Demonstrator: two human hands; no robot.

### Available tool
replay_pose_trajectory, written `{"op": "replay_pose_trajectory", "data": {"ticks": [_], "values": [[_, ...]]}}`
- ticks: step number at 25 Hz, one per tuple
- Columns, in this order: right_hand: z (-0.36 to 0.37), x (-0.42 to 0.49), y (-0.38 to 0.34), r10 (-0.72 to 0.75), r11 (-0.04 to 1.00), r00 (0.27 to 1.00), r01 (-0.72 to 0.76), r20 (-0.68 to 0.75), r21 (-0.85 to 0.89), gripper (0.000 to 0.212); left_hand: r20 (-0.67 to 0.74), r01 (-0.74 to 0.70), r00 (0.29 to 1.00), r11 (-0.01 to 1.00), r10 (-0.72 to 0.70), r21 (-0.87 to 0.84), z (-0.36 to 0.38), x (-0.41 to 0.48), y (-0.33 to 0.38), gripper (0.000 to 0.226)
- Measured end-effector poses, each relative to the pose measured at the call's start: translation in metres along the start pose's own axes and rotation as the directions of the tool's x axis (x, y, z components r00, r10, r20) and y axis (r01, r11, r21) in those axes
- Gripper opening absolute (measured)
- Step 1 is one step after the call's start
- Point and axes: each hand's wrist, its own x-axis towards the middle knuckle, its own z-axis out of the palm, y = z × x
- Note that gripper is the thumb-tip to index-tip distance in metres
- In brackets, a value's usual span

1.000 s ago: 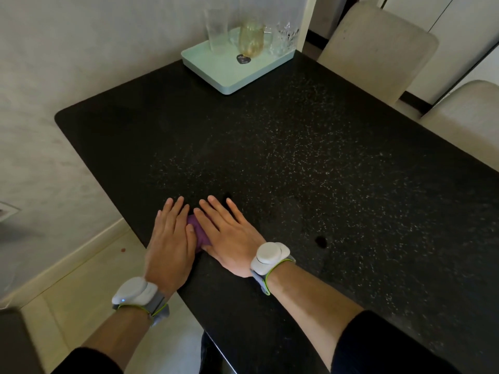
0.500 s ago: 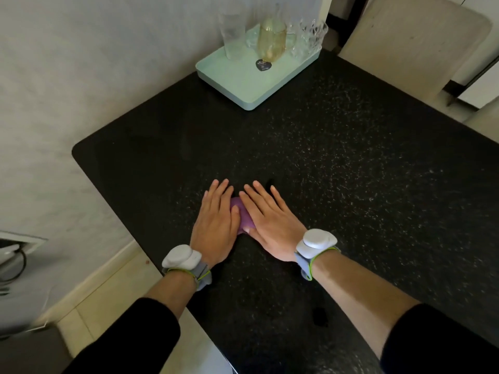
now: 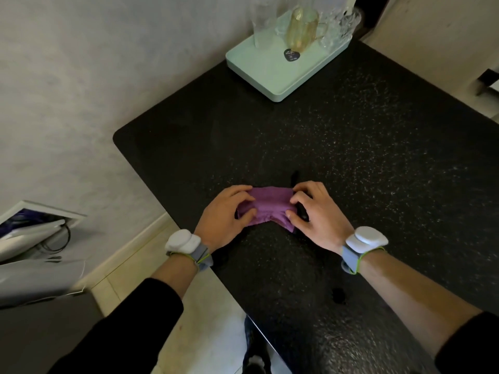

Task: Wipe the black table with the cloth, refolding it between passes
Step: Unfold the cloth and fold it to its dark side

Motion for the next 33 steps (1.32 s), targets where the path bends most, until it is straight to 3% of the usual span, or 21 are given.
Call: {"op": "replay_pose_trajectory", "data": {"ticks": [2, 4, 6, 10, 15, 17, 21, 25, 29, 33], "values": [[-0.007, 0.005, -0.006, 0.114, 0.984, 0.993, -0.114, 0.006, 0.136, 0.022, -0.007, 0.056, 0.998, 0.995, -0.057, -0.082, -0.005, 0.003, 0.008, 0.022], [-0.020, 0.014, -0.016, 0.280, 0.904, 0.958, -0.285, 0.062, 0.320, 0.021, -0.035, 0.122, 0.991, 0.970, -0.132, -0.212, -0.017, 0.008, 0.020, 0.019], [-0.032, 0.021, -0.021, 0.367, 0.830, 0.926, -0.368, 0.085, 0.419, 0.027, -0.056, 0.176, 0.978, 0.941, -0.200, -0.289, -0.030, 0.015, 0.033, 0.020], [-0.056, 0.033, -0.026, 0.431, 0.747, 0.900, -0.391, 0.056, 0.538, 0.038, -0.062, 0.205, 0.970, 0.931, -0.234, -0.304, -0.054, 0.026, 0.050, 0.029], [-0.079, 0.038, -0.038, 0.434, 0.484, 0.865, -0.460, 0.252, 0.744, 0.049, -0.117, 0.275, 0.925, 0.850, -0.362, -0.450, -0.061, 0.032, 0.058, 0.027], [-0.087, 0.043, -0.043, 0.461, 0.455, 0.860, -0.440, 0.218, 0.774, 0.043, -0.128, 0.282, 0.899, 0.778, -0.418, -0.562, -0.068, 0.037, 0.060, 0.024], [-0.108, 0.054, -0.046, 0.489, 0.406, 0.867, -0.322, 0.095, 0.855, 0.032, -0.078, 0.243, 0.889, 0.609, -0.451, -0.755, -0.094, 0.044, 0.076, 0.041], [-0.114, 0.047, -0.050, 0.454, 0.400, 0.887, -0.281, 0.077, 0.873, 0.031, -0.080, 0.219, 0.891, 0.576, -0.447, -0.788, -0.095, 0.037, 0.074, 0.031], [-0.095, 0.025, -0.052, 0.470, 0.443, 0.871, -0.375, 0.145, 0.814, 0.030, -0.003, 0.295, 0.895, 0.596, -0.447, -0.747, -0.075, 0.018, 0.068, 0.026], [-0.076, -0.004, -0.040, 0.403, 0.422, 0.845, -0.513, 0.351, 0.748, 0.027, 0.205, 0.439, 0.884, 0.597, -0.420, -0.671, -0.064, -0.010, 0.065, 0.019]]}}
